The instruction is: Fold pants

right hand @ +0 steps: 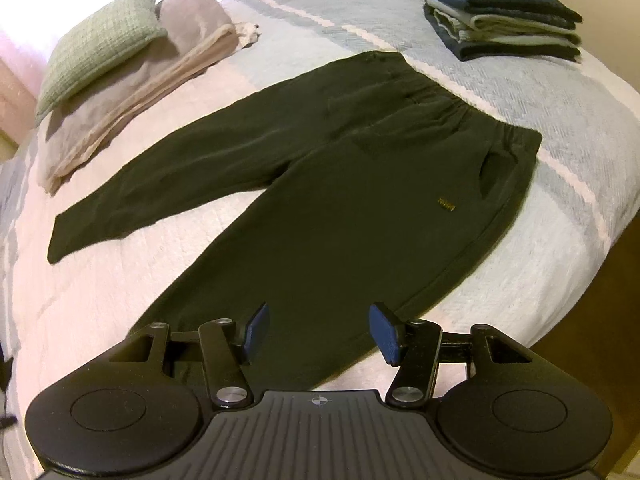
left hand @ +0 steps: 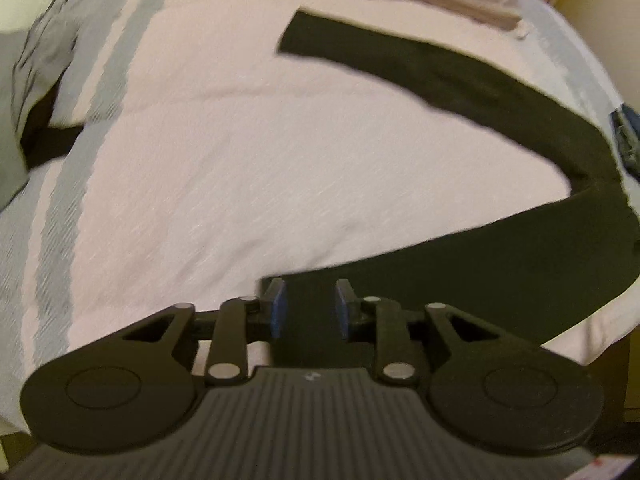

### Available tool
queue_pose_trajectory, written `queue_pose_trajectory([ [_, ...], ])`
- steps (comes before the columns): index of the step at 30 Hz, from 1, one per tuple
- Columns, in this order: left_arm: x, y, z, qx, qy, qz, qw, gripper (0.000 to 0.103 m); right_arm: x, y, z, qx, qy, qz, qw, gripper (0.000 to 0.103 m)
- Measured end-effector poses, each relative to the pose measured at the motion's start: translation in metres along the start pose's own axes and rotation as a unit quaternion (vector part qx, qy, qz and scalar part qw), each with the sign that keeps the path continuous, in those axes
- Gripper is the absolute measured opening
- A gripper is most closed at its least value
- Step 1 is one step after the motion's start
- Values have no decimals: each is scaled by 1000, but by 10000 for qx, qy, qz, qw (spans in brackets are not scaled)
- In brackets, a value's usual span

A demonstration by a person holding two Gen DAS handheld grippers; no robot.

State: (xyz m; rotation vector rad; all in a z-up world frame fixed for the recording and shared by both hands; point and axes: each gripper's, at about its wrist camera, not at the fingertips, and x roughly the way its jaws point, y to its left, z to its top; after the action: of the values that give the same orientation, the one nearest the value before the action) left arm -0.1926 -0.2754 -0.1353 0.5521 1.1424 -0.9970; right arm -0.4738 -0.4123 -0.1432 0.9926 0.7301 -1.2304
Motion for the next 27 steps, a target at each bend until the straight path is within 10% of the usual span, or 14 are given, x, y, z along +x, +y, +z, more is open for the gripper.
queue_pose_trajectory([
  [14, -6, -108, 5, 620, -191, -17, 9979, 90, -22, -47, 4, -420, 327, -325, 9981, 71],
  [27, -23, -133, -9, 1399, -215, -248, 9896, 97, -65, -18, -21, -501, 170, -569, 9970, 74],
])
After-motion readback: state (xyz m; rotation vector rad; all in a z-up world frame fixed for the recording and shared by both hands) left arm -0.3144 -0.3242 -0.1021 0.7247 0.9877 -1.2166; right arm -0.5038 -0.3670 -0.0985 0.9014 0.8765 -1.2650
